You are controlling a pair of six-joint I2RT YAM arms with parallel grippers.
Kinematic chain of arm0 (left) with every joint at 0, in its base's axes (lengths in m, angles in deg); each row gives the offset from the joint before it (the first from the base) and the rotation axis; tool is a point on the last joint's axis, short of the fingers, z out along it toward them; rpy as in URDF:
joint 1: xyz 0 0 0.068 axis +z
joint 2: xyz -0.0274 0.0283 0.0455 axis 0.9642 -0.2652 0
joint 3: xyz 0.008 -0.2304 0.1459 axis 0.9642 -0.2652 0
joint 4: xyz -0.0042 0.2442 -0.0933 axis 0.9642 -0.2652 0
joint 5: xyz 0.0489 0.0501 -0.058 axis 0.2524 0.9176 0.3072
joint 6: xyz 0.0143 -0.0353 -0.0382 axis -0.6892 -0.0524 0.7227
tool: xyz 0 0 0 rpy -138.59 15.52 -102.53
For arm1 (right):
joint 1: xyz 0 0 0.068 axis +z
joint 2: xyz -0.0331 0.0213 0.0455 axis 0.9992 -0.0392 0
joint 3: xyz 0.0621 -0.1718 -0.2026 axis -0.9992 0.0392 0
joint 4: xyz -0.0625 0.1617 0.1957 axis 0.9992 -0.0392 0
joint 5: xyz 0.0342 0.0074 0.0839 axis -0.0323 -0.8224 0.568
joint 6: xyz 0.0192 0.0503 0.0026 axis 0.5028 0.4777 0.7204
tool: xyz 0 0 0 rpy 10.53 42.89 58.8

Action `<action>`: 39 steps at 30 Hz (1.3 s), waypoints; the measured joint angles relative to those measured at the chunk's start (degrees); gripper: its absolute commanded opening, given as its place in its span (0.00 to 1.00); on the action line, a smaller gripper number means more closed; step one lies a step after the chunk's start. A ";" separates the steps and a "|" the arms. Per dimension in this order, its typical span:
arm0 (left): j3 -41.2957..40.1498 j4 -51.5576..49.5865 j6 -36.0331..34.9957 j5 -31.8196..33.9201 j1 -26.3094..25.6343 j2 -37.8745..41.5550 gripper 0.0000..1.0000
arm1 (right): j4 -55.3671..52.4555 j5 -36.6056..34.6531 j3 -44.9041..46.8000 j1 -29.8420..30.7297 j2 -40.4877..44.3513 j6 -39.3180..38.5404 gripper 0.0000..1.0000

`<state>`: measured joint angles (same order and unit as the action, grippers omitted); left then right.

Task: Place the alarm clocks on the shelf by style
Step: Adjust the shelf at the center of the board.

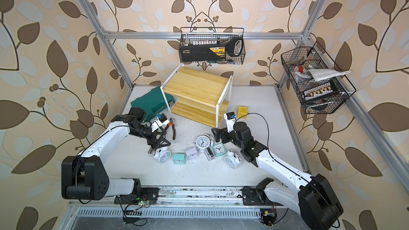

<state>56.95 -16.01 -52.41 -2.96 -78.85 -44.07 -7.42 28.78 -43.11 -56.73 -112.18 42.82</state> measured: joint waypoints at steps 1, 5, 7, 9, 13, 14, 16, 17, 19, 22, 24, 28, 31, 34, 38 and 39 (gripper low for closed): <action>-0.09 0.00 0.09 0.02 -0.17 0.02 0.98 | 0.76 -1.01 0.15 -0.02 0.09 0.42 0.99; -0.96 -0.04 0.57 0.17 -0.81 0.17 0.98 | 2.45 -3.78 1.01 -0.87 0.46 1.84 0.99; -1.25 -0.11 0.70 0.50 -1.22 0.17 0.98 | 2.71 -4.26 1.38 -2.40 0.72 2.69 0.99; -1.51 -0.13 0.74 1.14 -1.95 0.17 0.97 | 2.78 -4.70 1.49 -4.37 0.76 3.43 0.99; -1.81 -0.20 0.83 2.12 -3.89 0.15 0.96 | 2.71 -5.29 1.46 -7.50 0.57 4.17 0.99; -1.81 -0.15 0.85 2.47 -4.46 0.13 0.96 | 2.71 -5.29 1.40 -8.11 0.35 4.24 0.99; -1.84 -0.15 0.90 3.08 -5.73 -0.04 0.95 | 2.64 -5.27 1.14 -9.22 -0.35 4.28 0.99; -1.86 -0.13 0.94 3.28 -6.38 -0.17 0.94 | 2.54 -5.27 0.96 -9.68 -0.72 4.44 0.99; -1.88 -0.02 1.01 4.02 -7.56 -0.57 0.92 | 2.29 -5.25 0.37 -10.60 -1.38 4.59 0.99; -1.90 0.15 1.18 5.31 -9.46 -1.60 0.89 | 1.73 -5.31 -0.79 -11.93 -2.49 4.94 0.99; -2.05 0.35 1.33 6.21 -10.64 -2.21 0.87 | 1.20 -5.40 -1.49 -12.74 -3.06 5.33 0.99; -2.78 0.66 1.88 8.07 -13.03 -2.80 0.86 | 0.24 -5.42 -2.62 -14.53 -4.11 6.60 0.99; -2.95 0.87 2.29 9.31 -14.82 -2.80 0.85 | -0.35 -5.44 -2.97 -15.72 -4.35 7.72 0.99; -3.58 1.55 2.58 10.47 -16.52 -2.80 0.85 | -1.27 -5.49 -3.63 -16.57 -4.68 8.68 0.99; -4.76 2.54 2.78 11.93 -18.60 -2.78 0.84 | -2.05 -5.42 -4.59 -17.68 -5.49 9.62 0.99; -5.14 2.80 2.86 12.20 -19.12 -2.78 0.84 | -2.16 -5.42 -4.72 -17.90 -5.62 9.81 0.99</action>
<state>51.81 -13.21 -49.55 9.23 -97.97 -46.85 -9.59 23.36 -47.83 -74.63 -117.80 52.63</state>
